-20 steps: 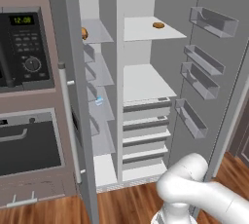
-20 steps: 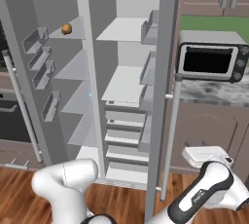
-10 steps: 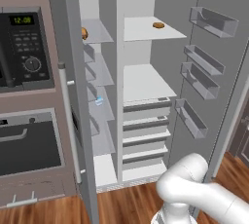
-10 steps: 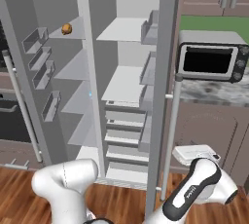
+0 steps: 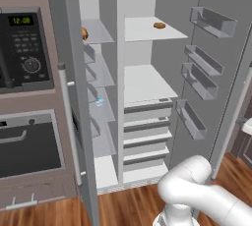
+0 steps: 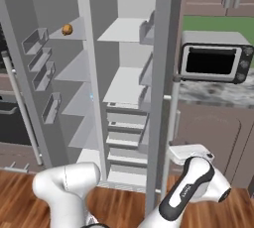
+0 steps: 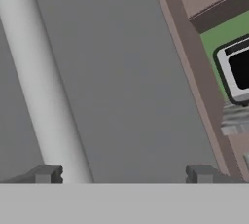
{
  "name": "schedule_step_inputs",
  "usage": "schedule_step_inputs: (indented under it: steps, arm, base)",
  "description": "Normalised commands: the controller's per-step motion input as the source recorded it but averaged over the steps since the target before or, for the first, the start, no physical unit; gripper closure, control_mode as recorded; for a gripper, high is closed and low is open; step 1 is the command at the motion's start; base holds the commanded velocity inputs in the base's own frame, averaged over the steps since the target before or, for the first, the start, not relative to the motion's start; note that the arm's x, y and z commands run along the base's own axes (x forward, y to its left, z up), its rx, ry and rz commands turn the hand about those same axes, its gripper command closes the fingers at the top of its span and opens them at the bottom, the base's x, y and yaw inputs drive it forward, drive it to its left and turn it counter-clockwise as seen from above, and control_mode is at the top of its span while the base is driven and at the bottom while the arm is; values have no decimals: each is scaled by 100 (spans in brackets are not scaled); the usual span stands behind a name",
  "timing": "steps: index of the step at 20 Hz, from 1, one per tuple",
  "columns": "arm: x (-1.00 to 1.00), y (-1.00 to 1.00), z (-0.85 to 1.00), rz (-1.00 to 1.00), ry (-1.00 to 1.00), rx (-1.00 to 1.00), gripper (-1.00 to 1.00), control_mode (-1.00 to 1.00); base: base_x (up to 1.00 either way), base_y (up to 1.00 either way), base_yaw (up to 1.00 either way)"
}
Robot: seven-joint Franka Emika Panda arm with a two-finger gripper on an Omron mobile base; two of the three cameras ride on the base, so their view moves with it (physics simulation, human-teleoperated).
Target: There's a chicken drumstick in the fridge that needs to be moved to the freezer for freezing. Pick up the chicken drumstick from the fridge, place it on any shelf in the freezer, and close the fridge and freezer doors when done.
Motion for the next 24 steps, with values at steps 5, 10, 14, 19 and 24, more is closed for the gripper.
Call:
schedule_step_inputs:
  steps: [5,10,14,19,24]
  arm:
    - [46,100,-32,0,0,0,-100,-100]
    - [91,100,-44,0,4,0,-100,-100]
    - [100,100,-54,0,8,0,-100,-100]
    - [100,100,-52,0,2,0,-100,-100]
    - [90,100,-40,-7,0,-1,-100,-100]
  base:
    - [0,0,0]
    - [0,0,0]
    - [0,0,0]
    - [0,0,0]
    - [0,0,0]
